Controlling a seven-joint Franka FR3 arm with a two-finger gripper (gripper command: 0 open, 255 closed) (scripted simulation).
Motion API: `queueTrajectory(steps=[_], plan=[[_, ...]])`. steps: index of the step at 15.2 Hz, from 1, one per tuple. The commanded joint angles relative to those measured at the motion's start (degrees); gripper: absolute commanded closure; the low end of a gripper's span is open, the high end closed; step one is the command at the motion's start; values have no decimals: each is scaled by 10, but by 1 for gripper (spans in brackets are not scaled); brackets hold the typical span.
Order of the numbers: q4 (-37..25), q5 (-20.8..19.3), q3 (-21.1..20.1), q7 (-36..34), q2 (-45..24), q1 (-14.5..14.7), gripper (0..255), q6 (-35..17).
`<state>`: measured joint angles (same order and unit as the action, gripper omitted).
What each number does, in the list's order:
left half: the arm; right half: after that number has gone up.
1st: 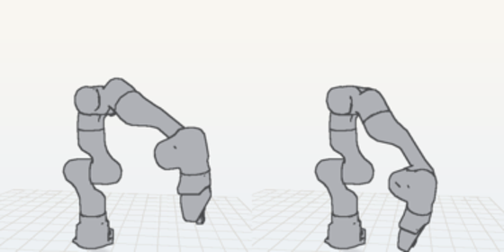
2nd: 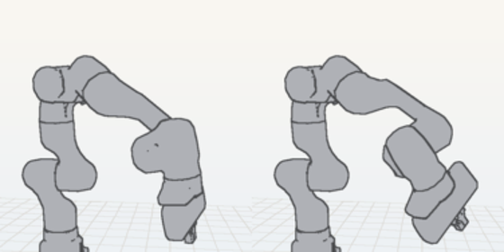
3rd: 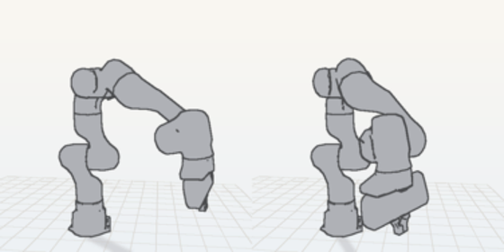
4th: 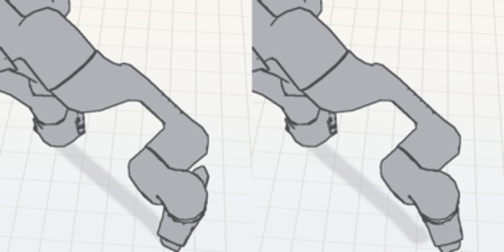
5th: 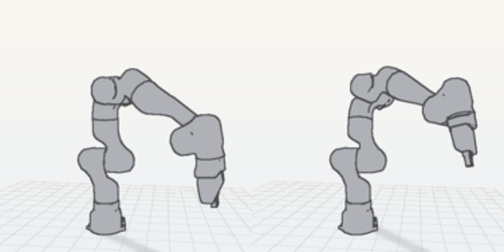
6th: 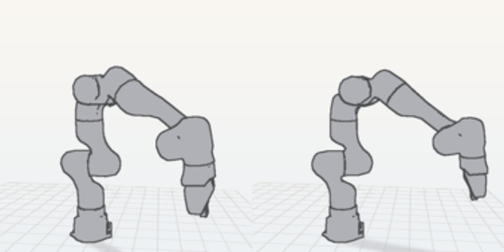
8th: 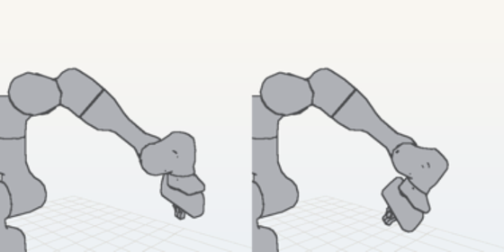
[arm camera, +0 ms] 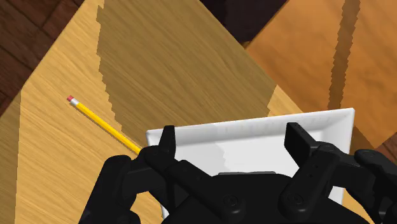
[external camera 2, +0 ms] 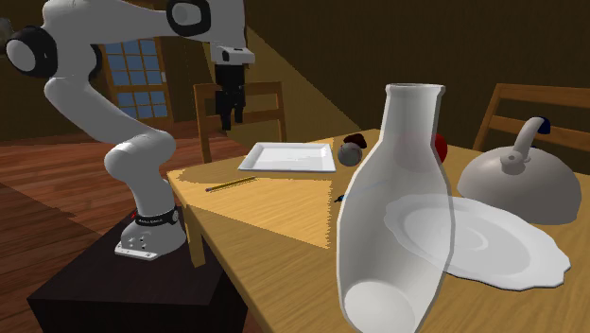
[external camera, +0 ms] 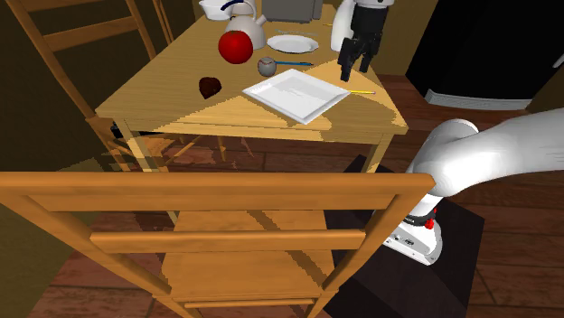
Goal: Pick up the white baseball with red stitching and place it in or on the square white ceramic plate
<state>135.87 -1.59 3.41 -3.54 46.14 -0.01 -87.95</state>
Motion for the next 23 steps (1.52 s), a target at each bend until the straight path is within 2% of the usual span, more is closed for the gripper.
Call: queueTrajectory(steps=[1,7,12,18,23], plan=[[0,0,0,0,0,0,0,0],[-67,-2,-12,-23,-131,1,0,-72],[-143,-8,-21,-42,-240,0,0,-112],[-259,-19,-28,-65,-371,-1,0,-135],[-380,-31,-30,-82,-484,0,0,-133]])
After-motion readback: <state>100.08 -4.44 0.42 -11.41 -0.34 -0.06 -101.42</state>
